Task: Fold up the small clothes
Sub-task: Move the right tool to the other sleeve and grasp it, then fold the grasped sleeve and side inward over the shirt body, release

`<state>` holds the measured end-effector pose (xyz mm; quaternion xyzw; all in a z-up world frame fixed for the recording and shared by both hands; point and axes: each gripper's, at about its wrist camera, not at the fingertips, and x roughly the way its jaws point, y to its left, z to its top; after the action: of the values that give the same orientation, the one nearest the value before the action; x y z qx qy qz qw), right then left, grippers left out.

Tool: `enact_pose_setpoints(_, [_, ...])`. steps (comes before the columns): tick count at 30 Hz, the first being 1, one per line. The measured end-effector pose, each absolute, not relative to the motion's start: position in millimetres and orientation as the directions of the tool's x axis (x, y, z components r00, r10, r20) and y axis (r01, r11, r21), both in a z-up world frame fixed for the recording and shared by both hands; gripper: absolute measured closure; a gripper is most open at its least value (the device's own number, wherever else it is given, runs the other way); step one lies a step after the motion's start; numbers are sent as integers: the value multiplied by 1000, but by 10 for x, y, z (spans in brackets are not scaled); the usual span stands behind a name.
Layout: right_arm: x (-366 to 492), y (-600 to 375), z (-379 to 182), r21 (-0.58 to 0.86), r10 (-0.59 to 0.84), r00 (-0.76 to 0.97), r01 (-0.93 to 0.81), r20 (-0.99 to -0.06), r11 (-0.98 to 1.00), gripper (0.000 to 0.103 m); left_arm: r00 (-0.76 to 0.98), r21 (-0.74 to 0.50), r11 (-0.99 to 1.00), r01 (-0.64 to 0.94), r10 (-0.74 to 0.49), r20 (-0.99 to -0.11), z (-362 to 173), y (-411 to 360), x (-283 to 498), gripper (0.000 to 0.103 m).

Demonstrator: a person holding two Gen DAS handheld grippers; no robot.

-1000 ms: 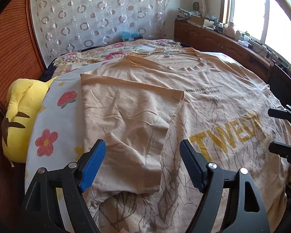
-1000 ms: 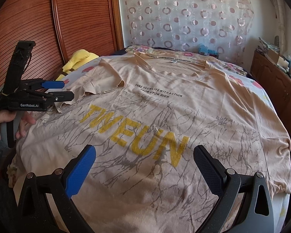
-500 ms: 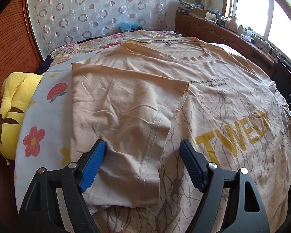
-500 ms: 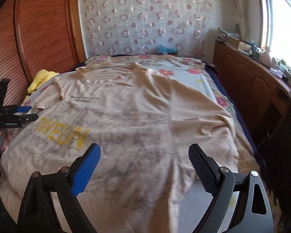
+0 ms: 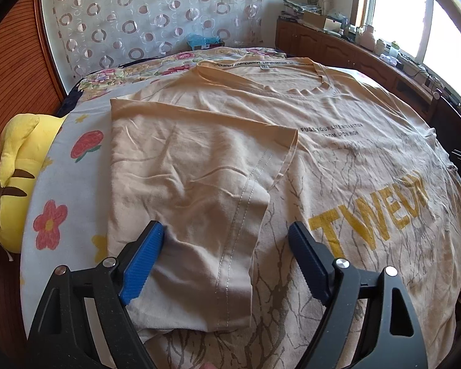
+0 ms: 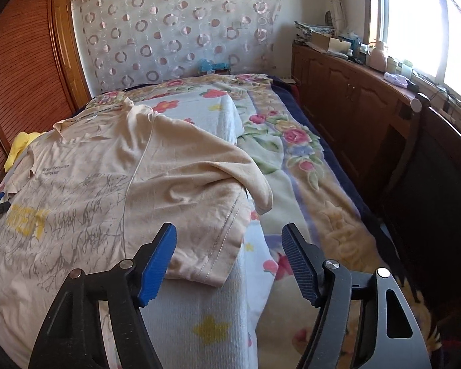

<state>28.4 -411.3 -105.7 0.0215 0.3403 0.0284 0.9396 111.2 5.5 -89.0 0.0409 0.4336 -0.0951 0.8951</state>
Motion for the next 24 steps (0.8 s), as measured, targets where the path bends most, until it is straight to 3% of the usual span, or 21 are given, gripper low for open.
enact_pose_setpoints(5, [447, -4137, -1031, 93, 101, 731, -52, -675, 994, 42, 606, -11, 978, 206, -137, -784, -891, 55, 1112, 19])
enact_pose_setpoints(8, [466, -4153, -962, 121, 135, 730, -71, -671, 990, 56, 606, -9, 979, 206, -134, -784, -891, 57, 1109, 19])
enact_pose_setpoints(9, [475, -4130, -947, 122, 140, 730, -77, -669, 989, 65, 606, -9, 979, 206, -135, -784, -891, 56, 1108, 19])
enact_pose_setpoints(11, [484, -4098, -953, 91, 122, 737, -83, -665, 992, 71, 606, -8, 979, 206, -134, -784, -889, 55, 1109, 19])
enact_pose_setpoints(12, [474, -4069, -963, 60, 99, 741, -79, -664, 995, 79, 606, -8, 978, 208, -135, -784, -888, 55, 1108, 19])
enact_pose_setpoints(13, [474, -4026, -956, 18, 69, 746, -77, -662, 997, 94, 605, -8, 977, 211, -137, -784, -888, 55, 1109, 19])
enact_pose_setpoints(14, [477, -3976, -955, -21, 47, 751, -81, -659, 997, 98, 604, -8, 977, 215, -139, -785, -888, 54, 1115, 19])
enact_pose_setpoints(24, [367, -3730, -633, -59, 78, 814, -136, -576, 989, 101, 670, -18, 983, 182, -137, -730, -711, 154, 971, 19])
